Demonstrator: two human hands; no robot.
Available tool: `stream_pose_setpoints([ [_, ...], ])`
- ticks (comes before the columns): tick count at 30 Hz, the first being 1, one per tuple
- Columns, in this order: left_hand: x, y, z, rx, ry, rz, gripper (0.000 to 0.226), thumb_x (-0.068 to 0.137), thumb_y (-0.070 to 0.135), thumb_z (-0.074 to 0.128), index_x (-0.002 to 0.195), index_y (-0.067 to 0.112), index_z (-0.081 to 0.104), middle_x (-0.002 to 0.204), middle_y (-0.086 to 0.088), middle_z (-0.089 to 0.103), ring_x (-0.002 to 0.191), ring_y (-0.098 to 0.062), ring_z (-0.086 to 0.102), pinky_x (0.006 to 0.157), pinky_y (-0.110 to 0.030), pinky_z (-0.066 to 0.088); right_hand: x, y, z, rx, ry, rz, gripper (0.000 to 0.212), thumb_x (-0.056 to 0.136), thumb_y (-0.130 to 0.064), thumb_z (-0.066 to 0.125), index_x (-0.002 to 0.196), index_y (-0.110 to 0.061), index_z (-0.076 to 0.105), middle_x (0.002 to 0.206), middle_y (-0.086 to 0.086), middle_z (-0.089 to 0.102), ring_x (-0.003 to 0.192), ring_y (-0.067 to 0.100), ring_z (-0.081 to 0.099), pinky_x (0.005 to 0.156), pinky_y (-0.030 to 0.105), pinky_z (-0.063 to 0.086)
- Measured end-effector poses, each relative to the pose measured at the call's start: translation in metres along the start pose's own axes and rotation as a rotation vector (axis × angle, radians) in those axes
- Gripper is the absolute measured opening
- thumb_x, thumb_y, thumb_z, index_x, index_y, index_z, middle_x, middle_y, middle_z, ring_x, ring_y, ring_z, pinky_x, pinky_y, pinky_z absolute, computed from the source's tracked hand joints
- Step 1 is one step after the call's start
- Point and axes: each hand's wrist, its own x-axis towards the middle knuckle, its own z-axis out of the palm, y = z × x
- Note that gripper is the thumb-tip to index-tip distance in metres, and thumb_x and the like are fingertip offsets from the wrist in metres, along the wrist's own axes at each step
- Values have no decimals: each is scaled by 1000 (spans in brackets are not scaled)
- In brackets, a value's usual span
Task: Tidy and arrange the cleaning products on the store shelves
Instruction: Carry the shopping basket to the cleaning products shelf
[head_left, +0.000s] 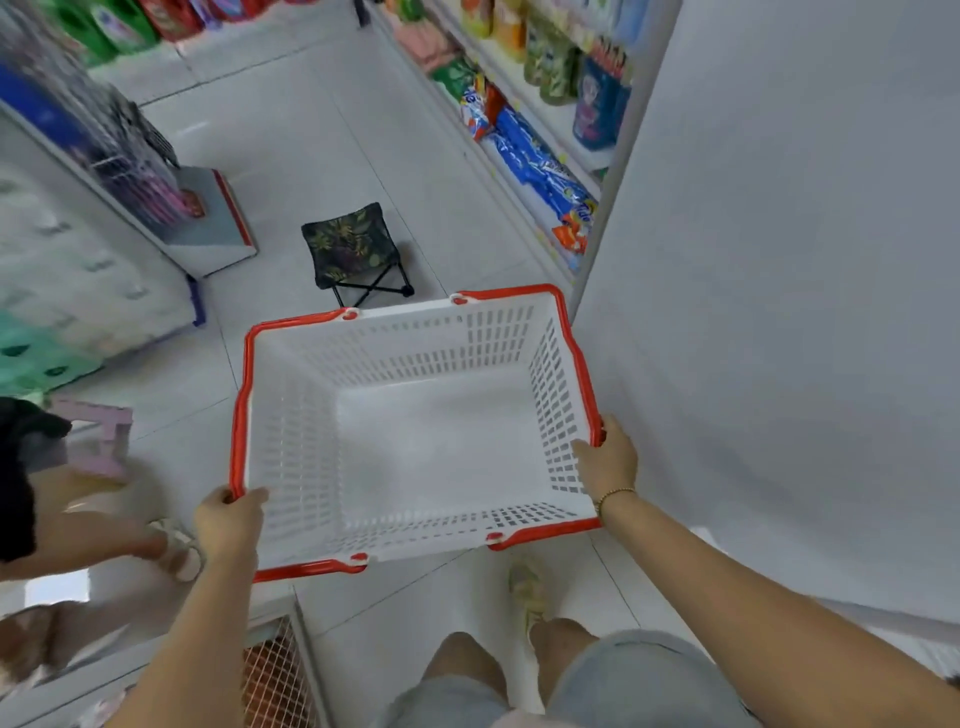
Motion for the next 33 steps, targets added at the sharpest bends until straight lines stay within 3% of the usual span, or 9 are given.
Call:
stream_pose_setpoints([
  [8,92,98,22,16,-7,-44,36,87,4,65,121,-7,57,102,-22,60,94,-33,57,84,-38,46,83,-101,57,-22,-12,-15,20,89,2,49,104,-9,54,98,6,61,80,18,57,59,19,43],
  [14,183,183,48,47,-54,-12,36,88,7,65,122,-3,58,95,-17,57,71,-24,50,64,-32,43,147,-166,111,27,40,30,22,86,1,53,106,-7,55,102,11,64,89,27,61,72,30,50],
  [17,224,231,64,39,-87,6,38,88,8,65,124,-1,57,108,-20,62,89,-30,58,81,-34,49,184,-200,131,59,68,60,21,85,1,56,104,-7,56,106,13,66,91,29,63,80,38,55],
  [20,263,277,79,24,-123,17,35,88,8,65,121,0,58,82,-8,57,66,-16,48,60,-23,40,214,-236,144,80,94,84,20,85,2,57,104,-5,58,104,14,66,86,26,62,75,32,52],
  [22,285,310,91,4,-136,15,33,88,7,66,119,0,59,73,-2,50,62,-13,43,58,-24,36,234,-261,151,101,92,99,22,85,2,58,106,-5,58,103,12,65,85,24,61,74,30,51],
  [26,319,372,124,26,-143,44,34,86,7,67,119,0,60,104,-16,63,97,-31,59,86,-35,46,282,-306,157,140,120,95,23,85,2,59,107,-5,59,103,10,64,86,23,60,76,30,50],
  [28,335,400,146,30,-155,52,36,85,7,68,120,1,60,112,-19,63,105,-33,59,90,-38,46,314,-329,157,127,105,84,25,86,2,58,110,-6,58,103,9,63,88,24,59,80,32,50],
  [31,359,445,186,37,-168,67,34,85,9,68,117,1,62,87,-10,61,75,-22,55,78,-35,43,374,-364,153,142,60,58,30,87,-1,58,117,-5,56,112,13,64,99,30,62,88,41,52],
  [33,373,474,216,33,-164,65,34,85,10,68,116,-1,61,76,-5,54,75,-21,51,78,-34,41,414,-385,148,143,47,51,29,87,-2,59,115,-5,56,112,15,64,98,31,63,85,41,54],
])
